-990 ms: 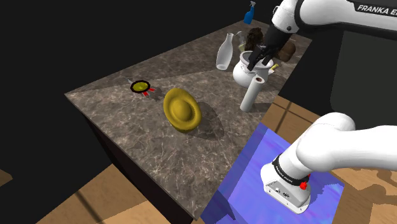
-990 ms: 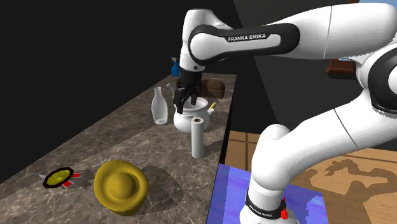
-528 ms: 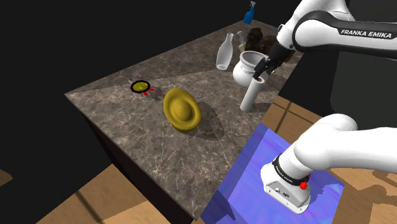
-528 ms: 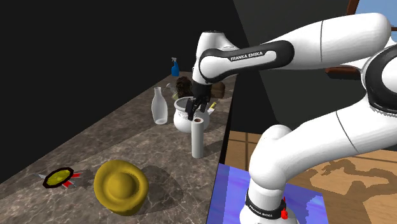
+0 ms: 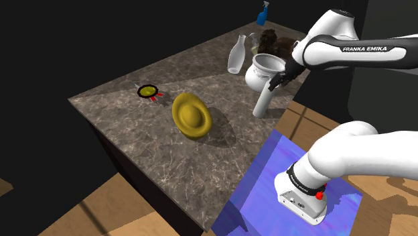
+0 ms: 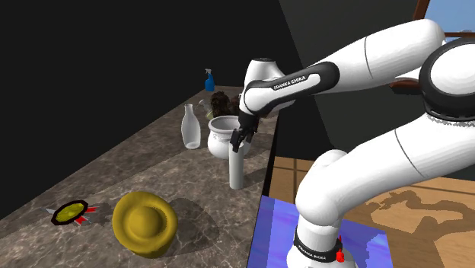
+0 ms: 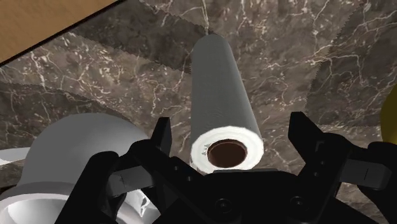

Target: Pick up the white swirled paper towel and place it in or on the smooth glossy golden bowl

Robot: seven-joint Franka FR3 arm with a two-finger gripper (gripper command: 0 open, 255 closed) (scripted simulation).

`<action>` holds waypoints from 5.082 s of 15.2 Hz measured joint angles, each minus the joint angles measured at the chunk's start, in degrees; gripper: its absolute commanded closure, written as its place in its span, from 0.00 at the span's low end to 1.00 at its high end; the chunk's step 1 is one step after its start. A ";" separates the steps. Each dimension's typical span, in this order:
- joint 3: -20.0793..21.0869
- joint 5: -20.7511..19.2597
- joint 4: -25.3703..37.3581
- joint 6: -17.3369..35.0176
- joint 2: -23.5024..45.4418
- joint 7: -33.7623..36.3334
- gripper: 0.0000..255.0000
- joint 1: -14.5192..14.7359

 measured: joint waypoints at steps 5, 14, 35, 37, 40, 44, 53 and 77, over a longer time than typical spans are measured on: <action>-1.25 -0.50 -1.83 5.41 3.53 -0.13 0.00 0.31; -1.44 -0.55 -1.99 6.19 4.06 -0.18 1.00 0.37; 1.15 1.24 4.94 -4.89 -0.14 0.33 1.00 1.00; 1.25 1.40 6.13 -6.42 -0.50 0.12 1.00 1.00; 1.90 1.87 8.14 -9.04 -1.10 0.29 1.00 1.22; 2.52 2.43 11.05 -12.14 -1.32 0.33 1.00 1.53; 3.77 3.54 17.84 -19.05 -1.45 0.34 1.00 2.10; 28.90 13.91 36.52 -23.48 14.02 27.61 1.00 11.14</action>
